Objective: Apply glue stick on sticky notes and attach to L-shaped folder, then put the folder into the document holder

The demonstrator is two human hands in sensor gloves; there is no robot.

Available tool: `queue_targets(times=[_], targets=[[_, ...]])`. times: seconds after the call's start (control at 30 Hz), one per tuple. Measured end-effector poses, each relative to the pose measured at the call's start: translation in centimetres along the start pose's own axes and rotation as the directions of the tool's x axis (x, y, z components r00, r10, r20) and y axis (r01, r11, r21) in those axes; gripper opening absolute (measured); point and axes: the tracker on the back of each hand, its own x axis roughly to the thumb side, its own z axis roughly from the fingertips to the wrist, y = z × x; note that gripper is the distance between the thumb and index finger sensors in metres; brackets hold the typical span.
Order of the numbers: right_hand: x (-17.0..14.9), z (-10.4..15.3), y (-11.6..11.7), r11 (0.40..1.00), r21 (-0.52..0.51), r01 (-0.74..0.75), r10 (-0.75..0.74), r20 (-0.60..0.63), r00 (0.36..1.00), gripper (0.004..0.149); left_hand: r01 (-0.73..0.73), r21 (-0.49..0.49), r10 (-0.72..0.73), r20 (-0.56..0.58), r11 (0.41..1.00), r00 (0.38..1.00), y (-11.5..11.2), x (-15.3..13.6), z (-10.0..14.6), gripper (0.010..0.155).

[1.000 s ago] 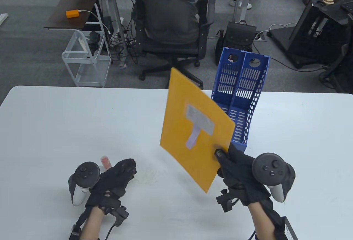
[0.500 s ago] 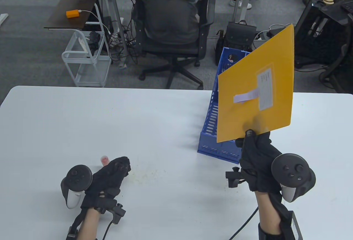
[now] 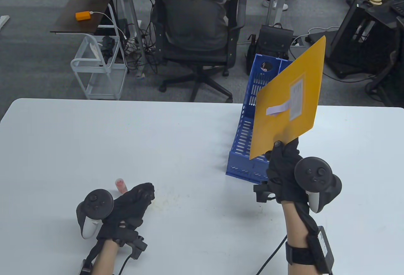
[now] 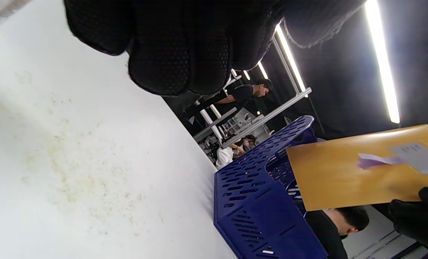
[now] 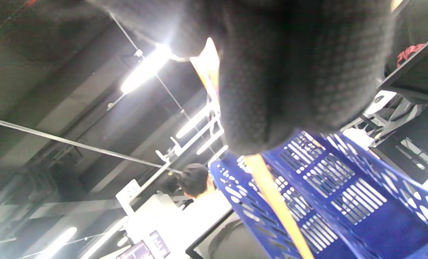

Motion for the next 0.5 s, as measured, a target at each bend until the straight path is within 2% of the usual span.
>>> queue_targets(times=[0.27,0.5], targets=[[-1.1,-0.8,2.7,0.999,-0.002,-0.036,0.036,-0.016,0.999,0.058,0.05,-0.065,-0.05,0.0,0.997,0.999,-1.3,0.2,-0.5,0.053],[-3.0,-1.0,5.4,0.995,0.038,-0.09,0.092,-0.059,0.994,0.058,0.067,-0.095,-0.067,-0.002,0.993,0.998,-1.8,0.2,-0.7,0.054]])
